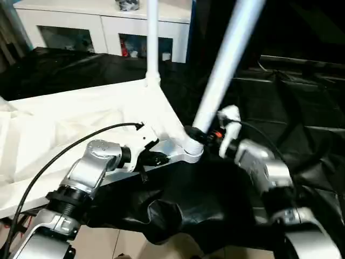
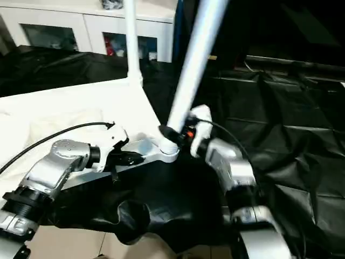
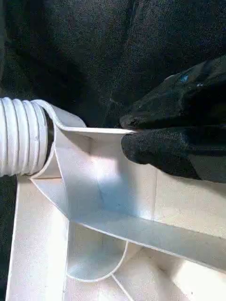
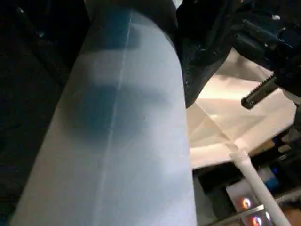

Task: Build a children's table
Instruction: Insert table leg to table base

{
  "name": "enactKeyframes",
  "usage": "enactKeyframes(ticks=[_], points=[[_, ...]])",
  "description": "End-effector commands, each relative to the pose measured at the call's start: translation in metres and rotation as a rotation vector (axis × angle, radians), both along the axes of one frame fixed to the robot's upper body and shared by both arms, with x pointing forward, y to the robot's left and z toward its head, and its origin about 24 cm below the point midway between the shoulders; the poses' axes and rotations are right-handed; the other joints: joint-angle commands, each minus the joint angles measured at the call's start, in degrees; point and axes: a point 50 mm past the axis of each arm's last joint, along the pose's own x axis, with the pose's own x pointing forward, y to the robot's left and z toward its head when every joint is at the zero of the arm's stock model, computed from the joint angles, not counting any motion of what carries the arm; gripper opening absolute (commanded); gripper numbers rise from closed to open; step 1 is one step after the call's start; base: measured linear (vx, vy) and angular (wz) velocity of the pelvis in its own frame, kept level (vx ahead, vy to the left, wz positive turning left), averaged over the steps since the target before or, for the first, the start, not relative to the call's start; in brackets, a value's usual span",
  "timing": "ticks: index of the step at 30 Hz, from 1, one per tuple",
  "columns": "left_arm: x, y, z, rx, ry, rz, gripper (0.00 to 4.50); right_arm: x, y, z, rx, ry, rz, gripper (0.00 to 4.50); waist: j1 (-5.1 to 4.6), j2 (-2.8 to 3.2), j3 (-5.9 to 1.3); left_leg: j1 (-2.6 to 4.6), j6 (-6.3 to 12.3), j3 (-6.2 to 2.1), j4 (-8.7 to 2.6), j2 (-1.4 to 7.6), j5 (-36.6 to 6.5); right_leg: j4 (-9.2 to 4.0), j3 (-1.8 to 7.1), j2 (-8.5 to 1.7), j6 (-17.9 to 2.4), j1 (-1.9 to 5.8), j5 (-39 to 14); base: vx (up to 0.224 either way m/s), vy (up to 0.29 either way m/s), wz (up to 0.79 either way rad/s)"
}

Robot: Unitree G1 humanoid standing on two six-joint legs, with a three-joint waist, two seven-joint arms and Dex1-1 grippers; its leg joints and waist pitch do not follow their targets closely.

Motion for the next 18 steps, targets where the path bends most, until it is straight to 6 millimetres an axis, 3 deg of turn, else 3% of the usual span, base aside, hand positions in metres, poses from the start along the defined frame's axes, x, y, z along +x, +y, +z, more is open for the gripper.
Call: enactKeyframes(ticks=[1,7,11,18], points=[[0.009,0.006,0.009,-0.001,-0.038,0.057,0.0,-0.012,-0.005,-0.021,-0.035,0.059,-0.011,1.91,0.19,1.07,-3.95,0.12,0.24,0.03,-4.07,0.69,-15.9,-4.49,2.21,-2.59,-12.0,3.34,-15.9,0.0,0.0,0.0],[0.011,0.007,0.009,0.012,-0.047,0.065,0.0,-0.023,-0.001,-0.026,-0.176,-0.034,0.023,1.9,0.35,1.09,-3.71,0.19,-0.22,-0.1,-4.3,0.66,-17.7,-4.92,2.15,-2.6,-10.3,3.14,-19.7,0.0,0.0,0.0],[0.011,0.007,0.009,0.027,-0.048,0.051,0.0,-0.019,0.006,-0.023,-0.247,-0.05,0.049,1.9,0.15,1.08,-3.54,0.41,-0.48,-0.24,-4.38,0.55,-19.7,-5.3,2.13,-2.55,-9.0,2.94,-23.8,0.0,0.0,0.0],[0.01,0.008,0.008,0.048,-0.051,0.011,0.0,-0.01,0.019,-0.016,-0.301,-0.047,0.168,1.9,-0.52,0.92,-3.5,0.34,-0.25,-0.38,-4.35,0.56,-20.6,-5.38,2.1,-2.56,-9.0,2.82,-24.8,0.0,0.0,0.0]])
